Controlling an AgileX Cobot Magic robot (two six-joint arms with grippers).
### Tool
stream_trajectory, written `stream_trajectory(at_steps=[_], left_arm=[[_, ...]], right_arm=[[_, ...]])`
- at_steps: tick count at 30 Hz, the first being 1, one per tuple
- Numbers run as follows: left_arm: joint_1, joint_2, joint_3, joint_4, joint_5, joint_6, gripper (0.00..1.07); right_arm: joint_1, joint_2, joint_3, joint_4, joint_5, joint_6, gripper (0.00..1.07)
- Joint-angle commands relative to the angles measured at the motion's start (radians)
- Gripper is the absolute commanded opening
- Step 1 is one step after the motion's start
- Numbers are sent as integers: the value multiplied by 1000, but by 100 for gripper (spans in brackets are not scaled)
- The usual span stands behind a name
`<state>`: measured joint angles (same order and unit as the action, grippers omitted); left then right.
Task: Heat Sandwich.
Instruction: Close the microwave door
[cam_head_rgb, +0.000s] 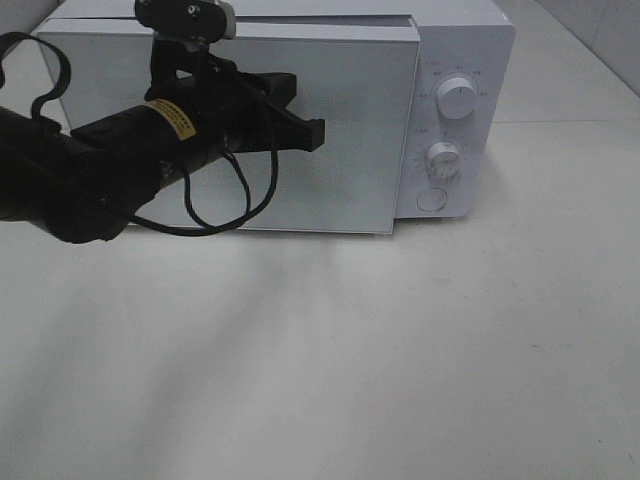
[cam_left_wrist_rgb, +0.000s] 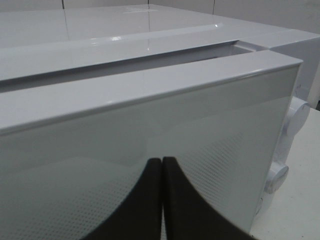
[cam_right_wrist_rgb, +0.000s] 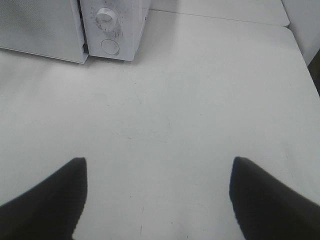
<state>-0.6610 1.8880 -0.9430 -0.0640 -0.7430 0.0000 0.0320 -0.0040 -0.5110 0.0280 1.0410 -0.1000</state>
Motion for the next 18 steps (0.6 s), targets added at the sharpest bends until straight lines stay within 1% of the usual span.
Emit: stream_trajectory(at_steps=[1, 4, 6, 7, 11, 12, 16, 18], left_arm=[[-11, 24, -50, -18, 30, 0, 0], [-11, 54, -97, -21, 43, 0, 0], [-11, 60, -108, -21, 55, 0, 0], [-11, 75, -136, -23, 68, 0, 0], [-11, 89, -171, -25, 88, 0, 0], [-11, 100, -195, -39, 107, 0, 0], [-11, 112, -225, -65, 140, 0, 0], [-6, 126, -260, -78, 169, 0, 0]], right_arm=[[-8, -26, 2, 2, -4, 6, 76], [-8, -26, 2, 2, -4, 6, 76], [-8, -26, 2, 2, -4, 6, 76], [-8, -26, 2, 2, -4, 6, 76], [-8, -26, 2, 2, -4, 6, 76], [-8, -26, 2, 2, -4, 6, 76], [-8, -26, 2, 2, -4, 6, 76], [-8, -26, 2, 2, -4, 6, 76]])
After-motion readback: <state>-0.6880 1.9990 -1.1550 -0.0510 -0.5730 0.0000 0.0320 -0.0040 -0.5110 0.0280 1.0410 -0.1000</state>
